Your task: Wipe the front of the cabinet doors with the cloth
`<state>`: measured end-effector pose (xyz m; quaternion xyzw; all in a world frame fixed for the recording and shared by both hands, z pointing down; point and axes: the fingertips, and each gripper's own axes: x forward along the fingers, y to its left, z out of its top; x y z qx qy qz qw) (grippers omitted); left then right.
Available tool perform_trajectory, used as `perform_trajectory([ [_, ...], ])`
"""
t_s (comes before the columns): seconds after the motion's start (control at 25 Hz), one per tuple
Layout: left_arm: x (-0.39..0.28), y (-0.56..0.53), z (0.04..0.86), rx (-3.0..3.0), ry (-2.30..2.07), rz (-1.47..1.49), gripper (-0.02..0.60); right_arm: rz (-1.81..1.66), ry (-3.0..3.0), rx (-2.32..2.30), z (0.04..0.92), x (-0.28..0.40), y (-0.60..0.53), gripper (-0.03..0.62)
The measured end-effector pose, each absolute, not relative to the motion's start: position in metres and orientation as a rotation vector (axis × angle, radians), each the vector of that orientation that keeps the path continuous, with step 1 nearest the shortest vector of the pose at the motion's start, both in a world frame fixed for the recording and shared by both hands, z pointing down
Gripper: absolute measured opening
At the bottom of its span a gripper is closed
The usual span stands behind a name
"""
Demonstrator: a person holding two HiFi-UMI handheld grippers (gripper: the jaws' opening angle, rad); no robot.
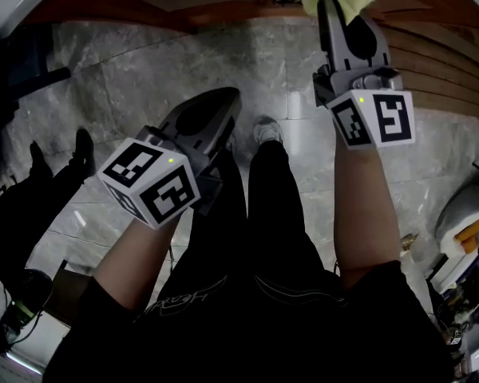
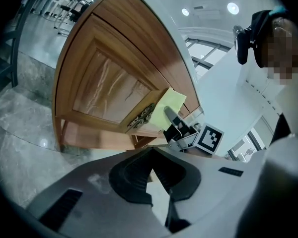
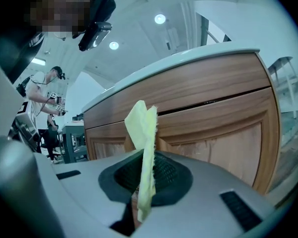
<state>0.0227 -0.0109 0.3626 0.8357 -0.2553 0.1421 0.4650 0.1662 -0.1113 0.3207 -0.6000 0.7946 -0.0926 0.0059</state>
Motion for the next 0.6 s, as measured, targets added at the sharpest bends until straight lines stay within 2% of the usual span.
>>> perform_trajectory([
  [0.32, 0.038, -0.012, 0.363, 2.057, -0.654, 0.345, 0.006, -0.281, 2.676, -1.768, 0.321, 0.177, -0.085, 0.041],
  [0.6, 0.039, -0.018, 0.361, 2.055, -0.690, 0.314, 0.006, -0.375, 2.653, -1.687, 0.320, 0.150, -0.062, 0.041],
])
